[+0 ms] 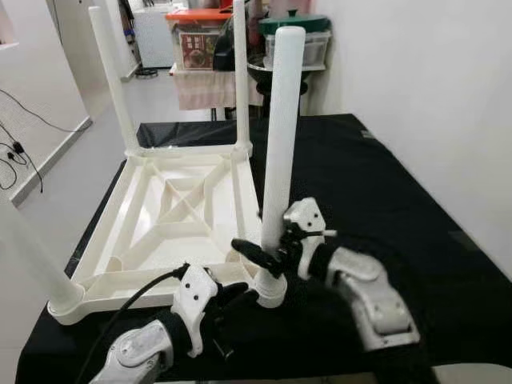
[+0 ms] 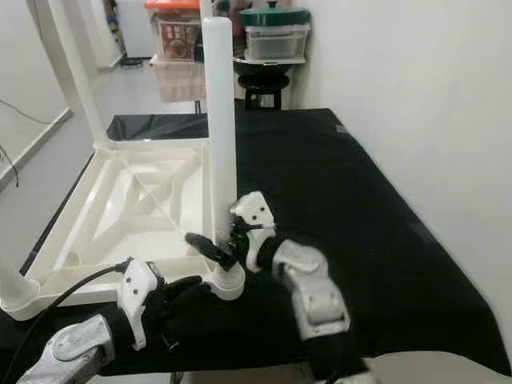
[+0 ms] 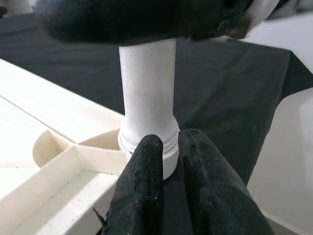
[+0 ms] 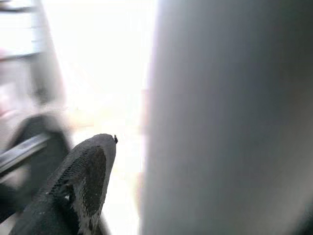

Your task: Building children table

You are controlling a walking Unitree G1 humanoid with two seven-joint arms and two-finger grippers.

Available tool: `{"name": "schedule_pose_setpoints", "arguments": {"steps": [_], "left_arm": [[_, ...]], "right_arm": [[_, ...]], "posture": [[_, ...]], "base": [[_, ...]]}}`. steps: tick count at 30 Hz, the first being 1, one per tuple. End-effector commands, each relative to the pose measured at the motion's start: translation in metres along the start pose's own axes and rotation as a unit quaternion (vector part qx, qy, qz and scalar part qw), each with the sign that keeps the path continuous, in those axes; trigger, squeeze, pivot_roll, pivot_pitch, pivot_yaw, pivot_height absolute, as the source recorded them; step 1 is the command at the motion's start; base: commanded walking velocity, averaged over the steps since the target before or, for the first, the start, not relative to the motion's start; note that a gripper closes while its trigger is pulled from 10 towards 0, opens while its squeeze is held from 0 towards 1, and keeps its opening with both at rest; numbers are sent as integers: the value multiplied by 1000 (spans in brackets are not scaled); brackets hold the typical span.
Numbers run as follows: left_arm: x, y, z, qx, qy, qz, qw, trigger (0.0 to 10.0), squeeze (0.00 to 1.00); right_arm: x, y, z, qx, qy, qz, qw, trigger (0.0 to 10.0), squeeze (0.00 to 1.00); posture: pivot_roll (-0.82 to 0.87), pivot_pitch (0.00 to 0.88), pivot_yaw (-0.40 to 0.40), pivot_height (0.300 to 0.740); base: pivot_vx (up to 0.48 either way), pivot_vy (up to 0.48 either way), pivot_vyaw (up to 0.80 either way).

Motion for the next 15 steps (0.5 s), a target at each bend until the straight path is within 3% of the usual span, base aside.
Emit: {"name": "schedule_pose_setpoints", "arguments": {"steps": [1, 6, 9, 10, 11, 15], "left_arm": [[-1, -1, -2, -2, 3, -3, 1000, 10000, 0], [1, 3, -3, 3, 0, -6, 1000, 10000, 0], [1, 4, -3, 6, 0, -8, 1000, 10000, 0], [1, 6, -2, 10, -1, -10, 1000, 10000, 0], [1, 7, -2, 12, 0, -12, 1000, 10000, 0], [2, 8, -1, 14, 0, -13, 1000, 10000, 0]], "right_arm": [[-5, 0, 2, 42, 12, 4, 999, 10000, 0], [-3, -28, 10, 77, 42, -14, 996, 10000, 0], [1, -36, 10, 77, 36, -30, 996, 10000, 0], [3, -41, 9, 80, 34, -44, 995, 3843, 0], [5, -44, 9, 90, 31, -55, 994, 0, 0], [7, -46, 9, 110, 22, -70, 991, 0, 0]], "posture": [[106, 0, -49, 740], [122, 0, -60, 740], [130, 0, -65, 740], [136, 0, -67, 740], [137, 0, -65, 740], [131, 0, -64, 740]], "base": [[0, 0, 0], [0, 0, 0], [0, 0, 0], [0, 0, 0], [0, 0, 0], [0, 0, 0]]}}
Point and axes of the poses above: a point about 5 cm out from each wrist's last joint towards the gripper, its own z axis pointing back from the gripper into the wrist, its own x axis along the axis of the wrist's last joint, y = z × x, the point moved 3 cm from there along -z, pointing out of the wrist towards the gripper, and after that the axes turned 5 degrees about -z, right-handed, at the moved point
